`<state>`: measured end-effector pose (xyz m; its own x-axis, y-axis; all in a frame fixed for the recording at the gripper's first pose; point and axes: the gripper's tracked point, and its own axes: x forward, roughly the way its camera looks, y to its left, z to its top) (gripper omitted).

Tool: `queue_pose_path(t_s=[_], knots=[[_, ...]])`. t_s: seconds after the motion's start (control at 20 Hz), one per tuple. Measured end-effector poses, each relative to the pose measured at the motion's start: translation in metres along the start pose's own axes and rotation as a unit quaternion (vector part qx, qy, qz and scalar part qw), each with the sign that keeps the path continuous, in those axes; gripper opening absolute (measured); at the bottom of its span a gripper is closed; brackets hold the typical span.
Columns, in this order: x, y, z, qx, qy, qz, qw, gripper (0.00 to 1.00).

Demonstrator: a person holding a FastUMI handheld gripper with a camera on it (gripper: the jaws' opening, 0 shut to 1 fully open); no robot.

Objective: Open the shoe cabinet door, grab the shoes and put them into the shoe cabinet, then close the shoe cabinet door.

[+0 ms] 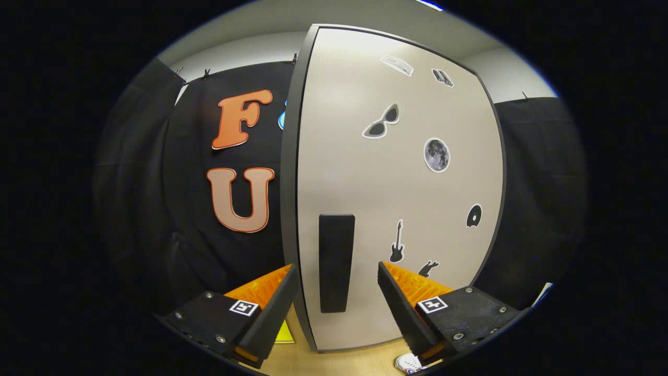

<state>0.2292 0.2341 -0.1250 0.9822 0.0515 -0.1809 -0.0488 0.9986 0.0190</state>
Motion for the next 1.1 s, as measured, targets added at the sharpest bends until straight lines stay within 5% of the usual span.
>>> queue_pose_path(t_s=[0.2,0.35,0.45,0.7,1.1], knots=[[0.014,0.004,-0.004,0.019,0.016,0.005,1.0,0.78],[0.015,0.003,-0.006,0.031,0.017,0.002,0.999,0.44],[0.012,0.002,-0.005,0.007,0.007,0.01,1.0,0.31],[-0.017,-0.003,-0.008,-0.003,0.012,0.041,0.999,0.21],[-0.073,-0.037,-0.013,-0.012,0.026,0.089,0.996,0.2]])
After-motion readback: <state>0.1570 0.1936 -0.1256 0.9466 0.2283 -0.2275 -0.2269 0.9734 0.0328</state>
